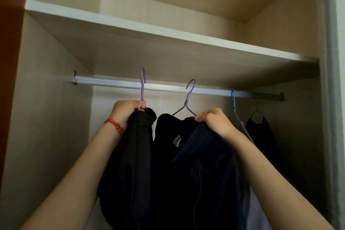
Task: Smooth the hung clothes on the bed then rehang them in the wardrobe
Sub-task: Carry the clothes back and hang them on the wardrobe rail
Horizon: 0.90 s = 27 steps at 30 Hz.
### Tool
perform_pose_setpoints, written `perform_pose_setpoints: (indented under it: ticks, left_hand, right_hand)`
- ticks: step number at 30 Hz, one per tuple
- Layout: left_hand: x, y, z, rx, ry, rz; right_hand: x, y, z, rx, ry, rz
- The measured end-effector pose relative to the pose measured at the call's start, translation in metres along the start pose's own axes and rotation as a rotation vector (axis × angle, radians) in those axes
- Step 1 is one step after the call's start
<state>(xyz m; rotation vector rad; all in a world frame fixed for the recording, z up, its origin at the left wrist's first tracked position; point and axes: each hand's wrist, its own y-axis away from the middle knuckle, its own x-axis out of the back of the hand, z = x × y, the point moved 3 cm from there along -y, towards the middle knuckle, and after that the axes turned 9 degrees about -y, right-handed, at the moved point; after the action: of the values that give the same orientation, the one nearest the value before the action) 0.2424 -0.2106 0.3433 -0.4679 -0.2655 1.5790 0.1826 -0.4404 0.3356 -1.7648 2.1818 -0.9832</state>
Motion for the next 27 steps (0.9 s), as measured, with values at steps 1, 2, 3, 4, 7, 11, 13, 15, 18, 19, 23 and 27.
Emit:
perform_pose_setpoints:
  ticks: [1,2,3,4,7,11,13,15,18,19,23,27]
  left_hand:
    - [0.003,-0.007,0.002,0.000,-0.012,0.014]
    - [0.005,-0.013,0.004,-0.004,-0.029,0.027]
    - [0.008,-0.019,0.007,-0.011,-0.047,0.036]
    - [0.012,-0.025,0.008,-0.017,-0.067,0.040]
    - [0.028,-0.047,0.008,0.004,-0.084,0.063]
    - [0.051,-0.073,0.002,0.045,-0.178,0.083]
    - [0.063,-0.083,-0.004,0.063,-0.192,0.075]
    - [0.075,-0.091,-0.011,0.063,-0.226,0.051]
    - [0.088,-0.094,-0.018,0.078,-0.237,0.036]
    - [0.091,-0.093,-0.020,0.081,-0.241,0.043]
    - [0.099,-0.091,-0.027,0.091,-0.253,0.068]
    - [0.101,-0.093,-0.019,0.090,-0.275,0.096]
  right_hand:
    - [-0.001,-0.006,-0.003,-0.001,0.013,0.015]
    - [-0.002,-0.013,-0.005,-0.006,0.022,0.028]
    - [-0.004,-0.019,-0.007,-0.010,0.024,0.035]
    - [-0.005,-0.025,-0.009,-0.009,0.025,0.034]
    - [-0.009,-0.044,-0.017,0.007,0.037,0.036]
    - [-0.022,-0.065,-0.023,0.015,0.074,0.015]
    - [-0.029,-0.073,-0.024,0.004,0.102,-0.006]
    - [-0.037,-0.081,-0.018,-0.011,0.127,-0.013]
    - [-0.051,-0.086,0.001,-0.056,0.165,-0.031]
    - [-0.055,-0.085,0.007,-0.070,0.183,-0.044]
    - [-0.063,-0.086,0.025,-0.098,0.162,-0.053]
    - [-0.067,-0.089,0.029,-0.089,0.193,-0.045]
